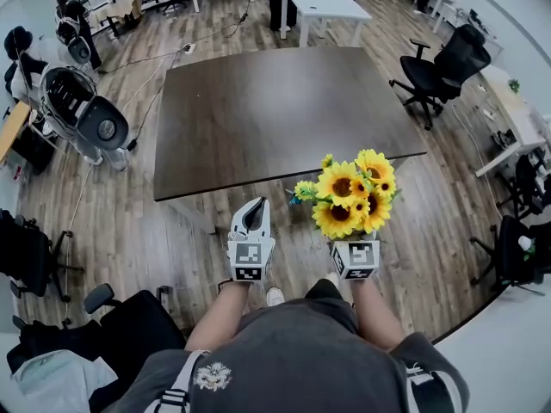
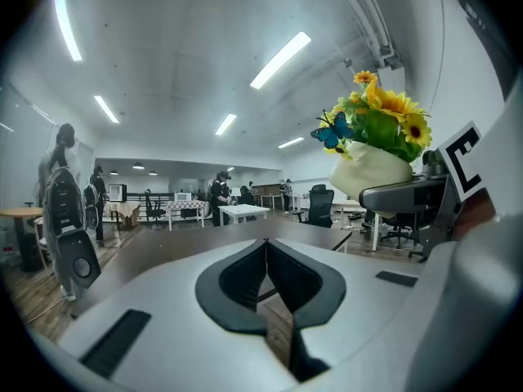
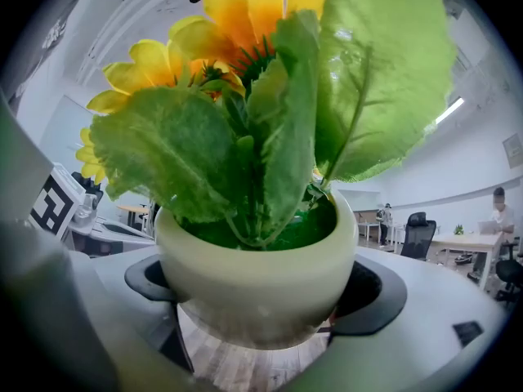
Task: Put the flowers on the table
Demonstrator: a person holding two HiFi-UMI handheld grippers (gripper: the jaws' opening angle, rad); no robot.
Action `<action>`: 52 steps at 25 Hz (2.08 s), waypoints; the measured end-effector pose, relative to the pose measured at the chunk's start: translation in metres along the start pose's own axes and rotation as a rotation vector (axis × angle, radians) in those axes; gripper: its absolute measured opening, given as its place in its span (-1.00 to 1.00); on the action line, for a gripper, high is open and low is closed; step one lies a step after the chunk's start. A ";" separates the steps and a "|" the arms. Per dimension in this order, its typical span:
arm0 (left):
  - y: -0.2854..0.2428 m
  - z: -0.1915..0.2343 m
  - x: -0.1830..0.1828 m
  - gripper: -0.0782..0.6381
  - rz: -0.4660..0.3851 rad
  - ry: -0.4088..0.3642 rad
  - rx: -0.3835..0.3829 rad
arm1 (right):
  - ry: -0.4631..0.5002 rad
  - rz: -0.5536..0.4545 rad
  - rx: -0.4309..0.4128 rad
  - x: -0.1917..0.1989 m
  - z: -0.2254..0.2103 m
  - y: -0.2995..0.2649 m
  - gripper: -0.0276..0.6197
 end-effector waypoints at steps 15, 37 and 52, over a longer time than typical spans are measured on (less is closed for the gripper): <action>-0.090 0.028 -0.001 -0.76 0.042 -0.008 -0.098 | -0.027 0.019 -0.078 0.029 -0.043 -0.097 0.83; -0.217 0.008 -0.030 -0.76 0.042 -0.011 -0.278 | -0.057 -0.002 -0.248 0.075 -0.143 -0.220 0.83; -0.270 0.051 -0.023 -0.76 0.086 0.019 -0.278 | -0.046 0.069 -0.275 0.097 -0.145 -0.297 0.83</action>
Point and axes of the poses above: the fingertips, and each gripper's own axes: y backward along the fingers, z to its left, x out of its underside, the point moved 10 cm from there along y, backward along the fingers, and after that the axes turned 9 degrees about y, right-handed, at the moved point
